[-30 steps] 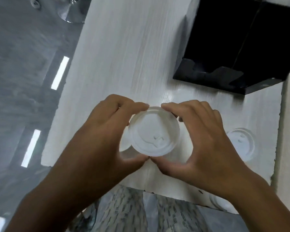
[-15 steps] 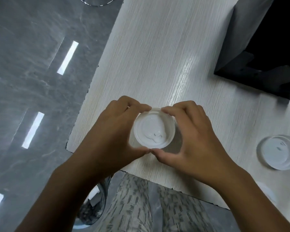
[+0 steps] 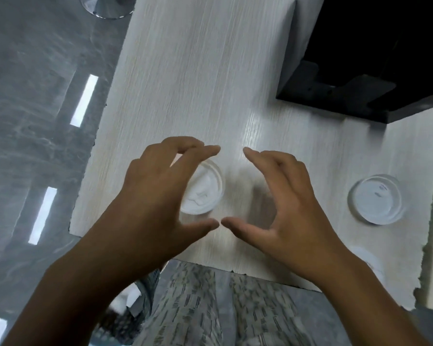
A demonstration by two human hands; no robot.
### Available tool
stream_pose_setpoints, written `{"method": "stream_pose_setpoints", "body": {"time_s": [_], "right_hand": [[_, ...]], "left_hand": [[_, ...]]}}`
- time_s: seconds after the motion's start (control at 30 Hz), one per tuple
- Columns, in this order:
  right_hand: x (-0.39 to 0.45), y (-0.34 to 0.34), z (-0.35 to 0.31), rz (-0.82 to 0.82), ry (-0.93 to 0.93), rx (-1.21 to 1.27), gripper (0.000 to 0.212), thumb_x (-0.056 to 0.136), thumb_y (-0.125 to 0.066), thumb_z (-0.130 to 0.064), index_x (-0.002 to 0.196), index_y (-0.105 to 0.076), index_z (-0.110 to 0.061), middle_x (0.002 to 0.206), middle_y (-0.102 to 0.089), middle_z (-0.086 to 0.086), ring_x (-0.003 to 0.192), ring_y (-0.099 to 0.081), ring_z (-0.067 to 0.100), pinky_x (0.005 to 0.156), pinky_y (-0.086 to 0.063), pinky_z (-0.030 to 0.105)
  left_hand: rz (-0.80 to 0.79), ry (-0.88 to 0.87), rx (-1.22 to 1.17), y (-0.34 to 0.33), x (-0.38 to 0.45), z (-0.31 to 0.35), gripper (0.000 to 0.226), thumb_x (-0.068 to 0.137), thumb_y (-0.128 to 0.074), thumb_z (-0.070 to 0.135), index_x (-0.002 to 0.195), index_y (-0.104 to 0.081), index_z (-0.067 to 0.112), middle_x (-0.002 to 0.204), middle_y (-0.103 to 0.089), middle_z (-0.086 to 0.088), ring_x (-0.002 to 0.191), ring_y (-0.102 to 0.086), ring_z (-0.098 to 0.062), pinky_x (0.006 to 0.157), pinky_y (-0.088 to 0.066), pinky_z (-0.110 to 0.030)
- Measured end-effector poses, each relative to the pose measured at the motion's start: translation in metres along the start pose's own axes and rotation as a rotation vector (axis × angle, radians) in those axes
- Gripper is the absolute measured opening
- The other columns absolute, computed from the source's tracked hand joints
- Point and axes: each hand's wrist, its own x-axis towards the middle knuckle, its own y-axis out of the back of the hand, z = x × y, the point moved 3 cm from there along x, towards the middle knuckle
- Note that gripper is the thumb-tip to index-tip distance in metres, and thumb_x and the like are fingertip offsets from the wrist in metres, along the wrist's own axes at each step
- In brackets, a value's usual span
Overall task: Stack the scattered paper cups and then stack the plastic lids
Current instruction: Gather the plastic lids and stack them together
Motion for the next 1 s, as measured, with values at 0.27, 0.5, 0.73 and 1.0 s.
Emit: {"method": "stream_pose_setpoints", "body": {"time_s": [0.27, 0.5, 0.73, 1.0], "right_hand": [[-0.054, 0.069, 0.073, 0.176, -0.153, -0.094, 0.086, 0.077, -0.063, -0.069, 0.151, -0.043, -0.032, 0.145, -0.039, -0.011, 0.135, -0.037, 0.014, 0.110, -0.043, 0.043], [-0.097, 0.105, 0.143, 0.267, -0.268, -0.116, 0.082, 0.077, -0.083, -0.048, 0.148, -0.048, -0.025, 0.146, -0.041, -0.007, 0.134, -0.039, 0.019, 0.107, -0.045, 0.049], [-0.096, 0.091, 0.182, 0.107, -0.348, -0.056, 0.091, 0.083, -0.081, -0.045, 0.157, -0.032, -0.024, 0.151, -0.027, -0.016, 0.140, -0.029, 0.007, 0.108, -0.023, 0.014], [-0.082, 0.084, 0.166, 0.175, -0.242, 0.020, 0.087, 0.080, -0.084, -0.039, 0.153, -0.041, -0.017, 0.142, -0.043, -0.007, 0.122, -0.038, -0.005, 0.097, -0.033, 0.005]], "left_hand": [[-0.017, -0.165, 0.002, -0.051, 0.042, 0.086, 0.080, 0.076, -0.075, 0.052, 0.149, -0.042, 0.043, 0.149, -0.044, 0.016, 0.138, -0.036, -0.006, 0.110, -0.028, -0.026], [-0.134, -0.280, 0.008, -0.112, 0.078, 0.151, 0.080, 0.083, -0.082, 0.042, 0.151, -0.041, 0.037, 0.151, -0.041, 0.014, 0.137, -0.038, -0.008, 0.112, -0.034, -0.024], [-0.213, -0.277, 0.039, -0.164, 0.110, 0.168, 0.082, 0.083, -0.081, 0.048, 0.153, -0.042, 0.030, 0.150, -0.045, 0.007, 0.134, -0.042, -0.013, 0.106, -0.033, -0.022], [-0.199, -0.237, -0.020, -0.148, 0.106, 0.149, 0.082, 0.077, -0.084, 0.048, 0.147, -0.049, 0.025, 0.140, -0.051, 0.006, 0.120, -0.046, -0.005, 0.099, -0.034, -0.011]]}}
